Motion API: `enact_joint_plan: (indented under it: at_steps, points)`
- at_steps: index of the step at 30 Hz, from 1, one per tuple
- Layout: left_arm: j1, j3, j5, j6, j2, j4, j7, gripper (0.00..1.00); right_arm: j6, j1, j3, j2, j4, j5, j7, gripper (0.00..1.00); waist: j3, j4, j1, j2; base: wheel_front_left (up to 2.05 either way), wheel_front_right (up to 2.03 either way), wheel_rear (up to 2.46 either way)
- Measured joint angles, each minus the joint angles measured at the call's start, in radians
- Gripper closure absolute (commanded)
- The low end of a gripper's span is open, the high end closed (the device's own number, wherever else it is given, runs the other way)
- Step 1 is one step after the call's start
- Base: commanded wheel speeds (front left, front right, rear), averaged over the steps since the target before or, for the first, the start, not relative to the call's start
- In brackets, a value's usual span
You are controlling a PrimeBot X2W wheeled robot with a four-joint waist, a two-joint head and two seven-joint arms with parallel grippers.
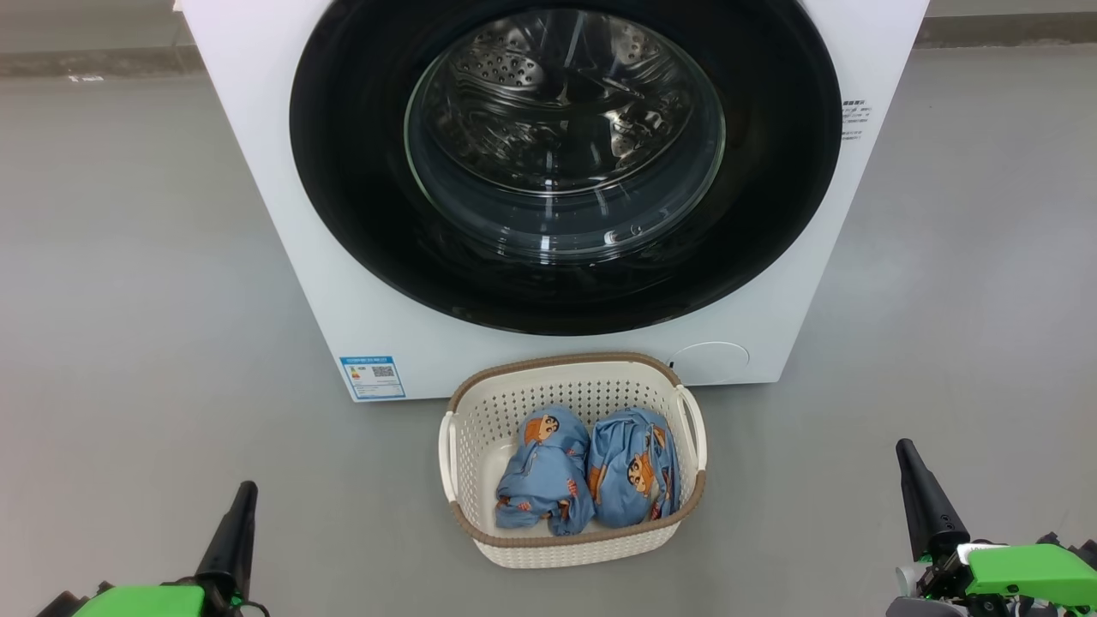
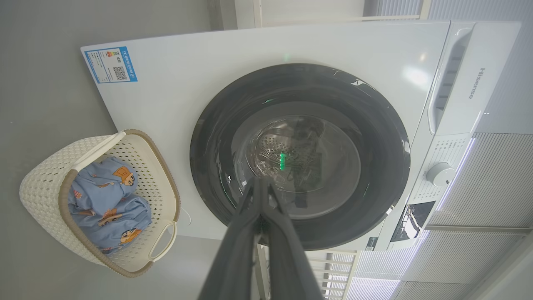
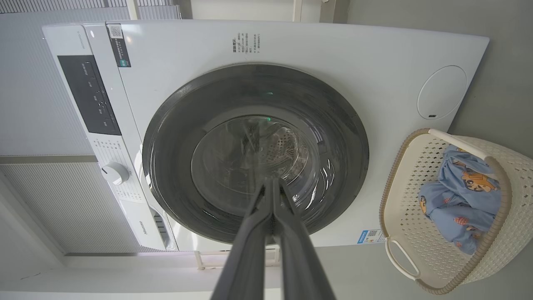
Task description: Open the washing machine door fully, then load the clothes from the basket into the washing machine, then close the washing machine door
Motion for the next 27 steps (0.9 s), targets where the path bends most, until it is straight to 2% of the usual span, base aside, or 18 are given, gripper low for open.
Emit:
enact_joint_plan:
  at_steps: [27]
  points:
    - [0.0,0.0,0.0,0.0,0.0,0.0,0.0,1.0,0.0,0.0,0.0,0.0,0.0,0.0,0.0,1.0,0.0,0.0,0.0,0.0,0.0,0.0,0.0]
